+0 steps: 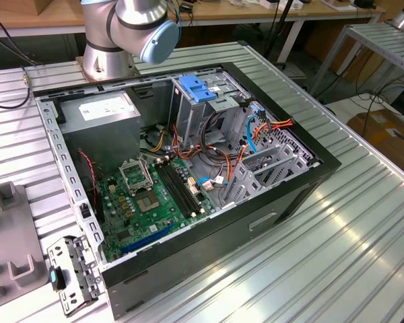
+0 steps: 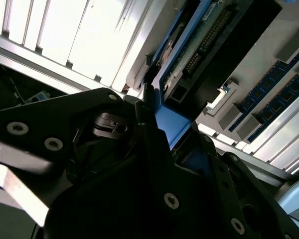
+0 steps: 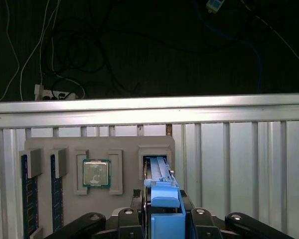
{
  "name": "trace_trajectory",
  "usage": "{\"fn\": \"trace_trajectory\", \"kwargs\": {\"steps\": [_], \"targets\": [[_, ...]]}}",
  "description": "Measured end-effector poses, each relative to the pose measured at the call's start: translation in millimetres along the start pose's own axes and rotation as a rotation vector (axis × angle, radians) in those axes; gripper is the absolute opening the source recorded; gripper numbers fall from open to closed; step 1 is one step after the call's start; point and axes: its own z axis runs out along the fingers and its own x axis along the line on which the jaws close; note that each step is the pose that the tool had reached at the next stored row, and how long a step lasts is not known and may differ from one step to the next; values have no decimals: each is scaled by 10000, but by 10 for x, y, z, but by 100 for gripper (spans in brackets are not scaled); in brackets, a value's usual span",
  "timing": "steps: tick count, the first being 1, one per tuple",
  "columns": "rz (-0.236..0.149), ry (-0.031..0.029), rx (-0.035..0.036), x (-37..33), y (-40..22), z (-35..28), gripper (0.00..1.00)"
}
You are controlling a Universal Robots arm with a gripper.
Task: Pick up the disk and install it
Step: 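Pick up the disk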
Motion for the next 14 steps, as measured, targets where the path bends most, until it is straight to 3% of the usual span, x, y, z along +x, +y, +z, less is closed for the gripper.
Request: {"fn": "trace_trajectory", "kwargs": {"steps": [14], "targets": [[0, 0, 0, 11, 0, 8, 37]]}}
